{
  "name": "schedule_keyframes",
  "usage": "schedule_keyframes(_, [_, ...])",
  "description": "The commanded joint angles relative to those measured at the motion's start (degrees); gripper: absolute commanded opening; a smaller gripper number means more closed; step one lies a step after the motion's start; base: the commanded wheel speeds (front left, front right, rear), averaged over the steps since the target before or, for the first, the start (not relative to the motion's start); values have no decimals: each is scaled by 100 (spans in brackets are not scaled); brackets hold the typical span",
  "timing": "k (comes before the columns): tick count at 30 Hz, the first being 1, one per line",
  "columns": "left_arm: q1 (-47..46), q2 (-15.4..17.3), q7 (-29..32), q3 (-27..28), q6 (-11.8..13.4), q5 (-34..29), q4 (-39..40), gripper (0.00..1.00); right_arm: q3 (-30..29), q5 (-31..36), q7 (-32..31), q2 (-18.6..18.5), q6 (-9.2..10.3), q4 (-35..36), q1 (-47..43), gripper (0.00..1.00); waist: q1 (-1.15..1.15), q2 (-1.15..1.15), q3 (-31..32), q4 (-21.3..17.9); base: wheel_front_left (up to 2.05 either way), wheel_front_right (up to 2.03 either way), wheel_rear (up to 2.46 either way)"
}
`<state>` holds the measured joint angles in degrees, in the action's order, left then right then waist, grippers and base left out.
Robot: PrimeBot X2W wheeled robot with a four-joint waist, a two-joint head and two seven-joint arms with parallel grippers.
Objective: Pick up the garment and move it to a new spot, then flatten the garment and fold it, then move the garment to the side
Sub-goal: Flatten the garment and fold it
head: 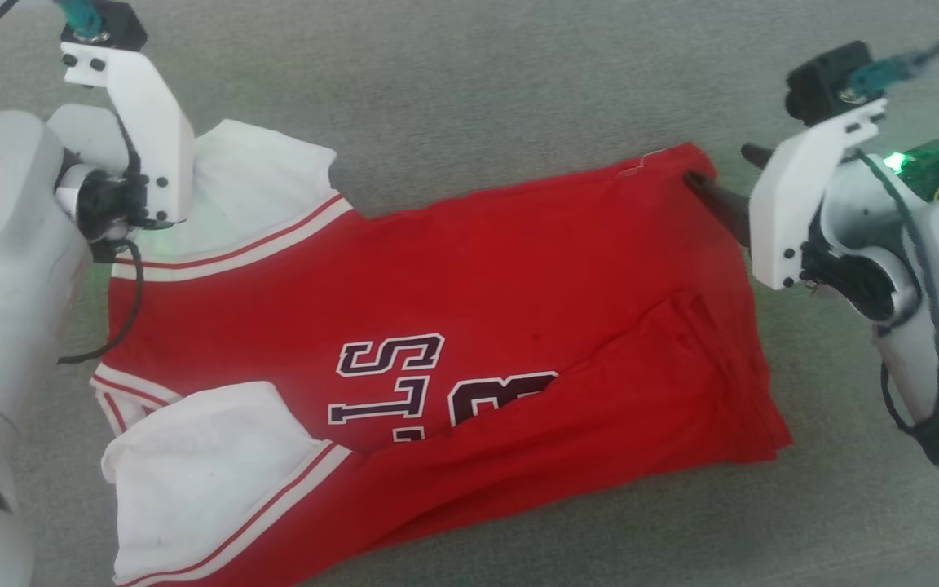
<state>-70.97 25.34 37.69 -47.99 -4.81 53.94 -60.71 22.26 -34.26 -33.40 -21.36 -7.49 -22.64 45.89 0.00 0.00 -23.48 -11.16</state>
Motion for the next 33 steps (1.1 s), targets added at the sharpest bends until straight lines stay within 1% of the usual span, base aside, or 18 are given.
schedule_keyframes(1, [-8,-6,-18,-56,-32,-29,-125,0,147,-94,-216,22,0,-274,202,100,0,0,-28,65,0,0,0])
schedule_keyframes(5, [-114,-111,-128,-85,-80,-43,-239,0,412,-269,-545,126,0,-920,566,100,0,0,-63,130,0,0,0])
schedule_keyframes(9, [-185,-197,-242,-97,-133,-35,-355,0,607,-403,-669,275,0,-1519,820,100,0,0,-96,174,0,0,0])
schedule_keyframes(11, [-246,-237,-323,-105,-147,-40,-394,0,735,-475,-632,303,-1,-1684,900,0,0,0,-101,210,0,0,0])
schedule_keyframes(14, [-280,-263,-404,-130,-173,-56,-407,0,901,-549,-620,236,0,-1781,949,0,0,0,-82,261,0,0,0])
schedule_keyframes(18, [-348,-320,-510,-158,-224,-24,-403,0,1020,-617,-218,50,3,-1827,1064,0,0,0,30,380,0,0,0])
schedule_keyframes(26, [-375,-365,-259,-189,-257,201,-156,0,1192,-719,445,-295,3,-1697,801,0,0,0,392,660,0,0,0])
schedule_keyframes(31, [-161,-225,32,-333,-262,298,314,0,1252,-875,658,-563,3,-1322,450,0,0,0,627,815,0,0,0])
schedule_keyframes(33, [-69,-108,172,-430,-263,254,550,0,1247,-922,719,-688,3,-1133,276,0,0,0,717,873,0,0,0])
